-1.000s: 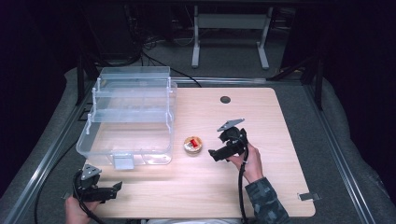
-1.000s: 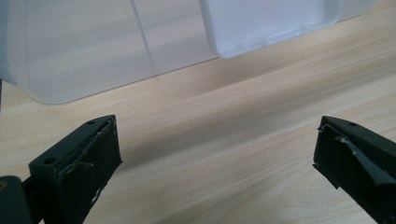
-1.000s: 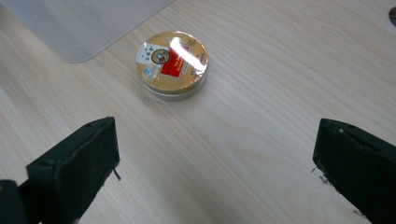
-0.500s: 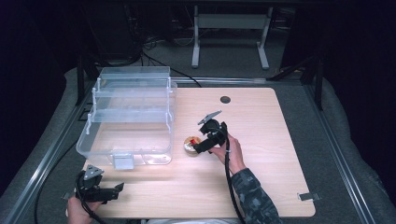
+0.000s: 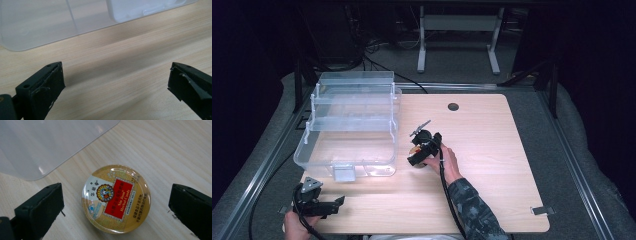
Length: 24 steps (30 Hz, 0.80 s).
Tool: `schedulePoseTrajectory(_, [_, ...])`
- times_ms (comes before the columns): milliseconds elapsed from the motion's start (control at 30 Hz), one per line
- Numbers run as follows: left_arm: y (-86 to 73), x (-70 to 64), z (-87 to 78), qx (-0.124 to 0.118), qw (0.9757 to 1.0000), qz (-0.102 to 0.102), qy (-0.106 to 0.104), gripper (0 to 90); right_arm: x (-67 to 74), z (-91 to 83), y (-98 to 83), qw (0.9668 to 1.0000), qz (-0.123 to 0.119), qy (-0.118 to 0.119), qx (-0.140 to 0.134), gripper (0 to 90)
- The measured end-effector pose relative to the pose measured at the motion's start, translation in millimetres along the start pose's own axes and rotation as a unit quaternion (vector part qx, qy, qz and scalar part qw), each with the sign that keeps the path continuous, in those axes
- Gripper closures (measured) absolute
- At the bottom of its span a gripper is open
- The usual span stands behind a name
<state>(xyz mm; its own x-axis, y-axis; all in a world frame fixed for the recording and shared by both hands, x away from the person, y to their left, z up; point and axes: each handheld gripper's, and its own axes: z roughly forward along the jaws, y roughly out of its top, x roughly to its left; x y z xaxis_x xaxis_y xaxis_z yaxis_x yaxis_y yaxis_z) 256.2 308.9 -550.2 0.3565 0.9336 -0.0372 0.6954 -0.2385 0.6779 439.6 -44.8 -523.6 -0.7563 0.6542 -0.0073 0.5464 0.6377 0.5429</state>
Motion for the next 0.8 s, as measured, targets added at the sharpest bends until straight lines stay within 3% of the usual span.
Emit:
schedulePoseTrajectory(300, [1.4, -0.8, -0.6, 0.003, 1.0000, 0.004, 0.002, 0.5, 0.4, 12.6, 2.6, 0.9999, 0.000, -0.010, 0.013, 6.7])
schedulePoseTrajectory(400, [1.1, -1.8, 0.8, 0.005, 1.0000, 0.004, 0.001, 0.5, -1.7, 15.6, 1.4, 0.9998, 0.011, -0.013, 0.013, 10.0])
schedulePoseTrajectory(600, [1.7, -1.9, 0.1, 0.004, 1.0000, 0.005, 0.000, 0.5, -1.2, 20.6, 0.8, 0.9997, 0.006, -0.003, 0.024, 18.0])
schedulePoseTrajectory(800, [1.5, -1.6, 0.0, 0.005, 1.0000, 0.006, -0.001, 0.5, -1.2, 22.5, 0.7, 0.9996, 0.003, -0.002, 0.028, 19.5])
